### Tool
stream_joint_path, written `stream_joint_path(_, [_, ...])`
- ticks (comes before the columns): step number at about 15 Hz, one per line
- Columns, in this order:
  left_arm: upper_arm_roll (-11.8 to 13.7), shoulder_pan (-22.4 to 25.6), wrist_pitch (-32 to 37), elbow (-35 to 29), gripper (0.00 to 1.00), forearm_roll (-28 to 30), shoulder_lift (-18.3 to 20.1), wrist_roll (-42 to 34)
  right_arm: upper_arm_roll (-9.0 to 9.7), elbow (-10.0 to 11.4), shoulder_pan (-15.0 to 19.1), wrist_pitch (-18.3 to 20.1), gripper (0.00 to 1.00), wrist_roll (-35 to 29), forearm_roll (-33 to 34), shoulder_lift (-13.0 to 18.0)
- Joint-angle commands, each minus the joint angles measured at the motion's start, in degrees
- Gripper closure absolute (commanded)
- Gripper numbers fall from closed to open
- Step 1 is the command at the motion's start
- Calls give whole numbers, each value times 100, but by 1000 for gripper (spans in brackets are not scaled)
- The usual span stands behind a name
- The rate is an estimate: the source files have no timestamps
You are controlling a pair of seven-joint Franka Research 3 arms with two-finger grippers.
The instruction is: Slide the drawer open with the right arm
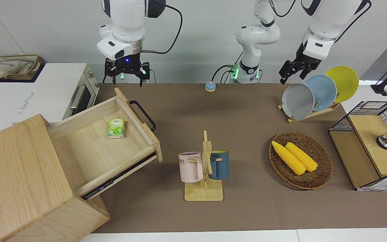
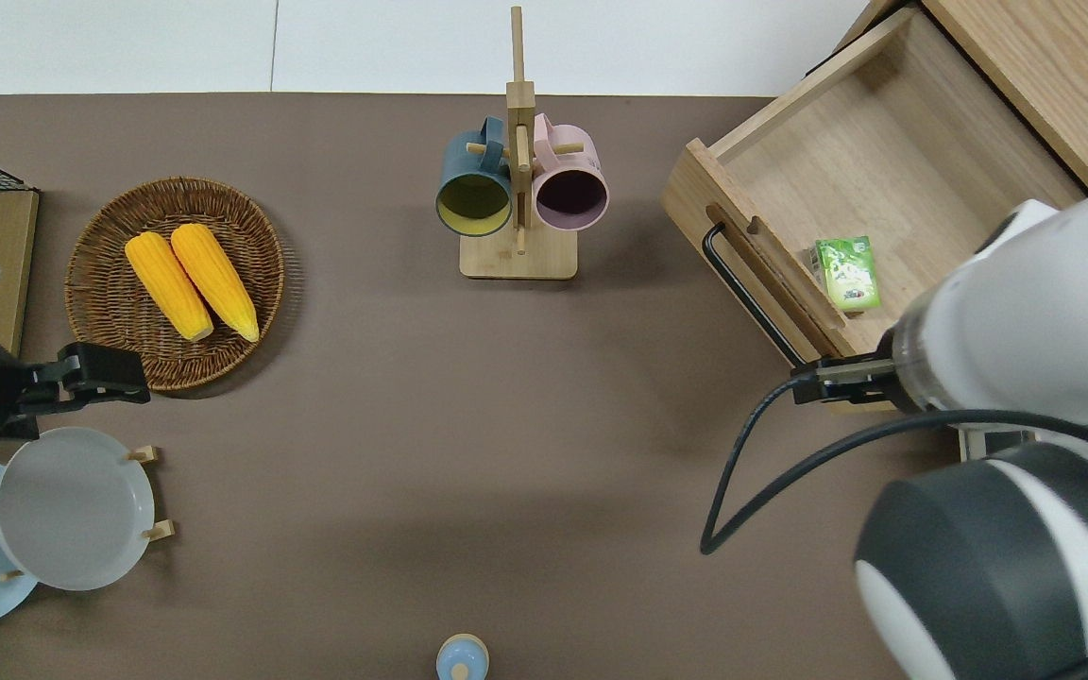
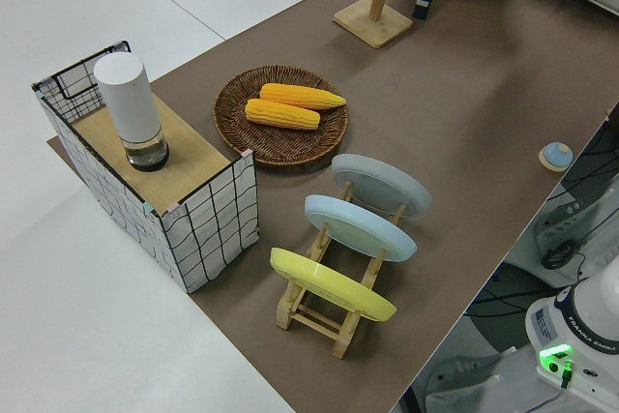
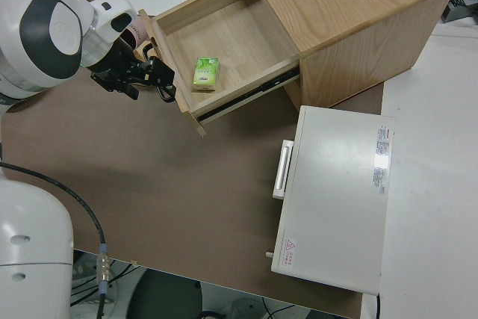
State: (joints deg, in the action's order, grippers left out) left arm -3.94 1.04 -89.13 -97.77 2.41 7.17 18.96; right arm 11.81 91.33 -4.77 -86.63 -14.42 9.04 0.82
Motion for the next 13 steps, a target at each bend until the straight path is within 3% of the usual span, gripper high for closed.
stream_joint_path(1, [25, -7, 89, 21, 7, 5, 48, -51, 23, 104, 537, -91, 11, 124, -684, 147])
stream_joint_path(5, [25, -7, 89, 21, 7, 5, 48, -51, 41, 96, 1039, -47, 9, 133, -1238, 217])
stream_joint_path(13, [25, -7, 89, 21, 7, 5, 48, -51, 23, 104, 1127, 6, 11, 133, -1212, 235])
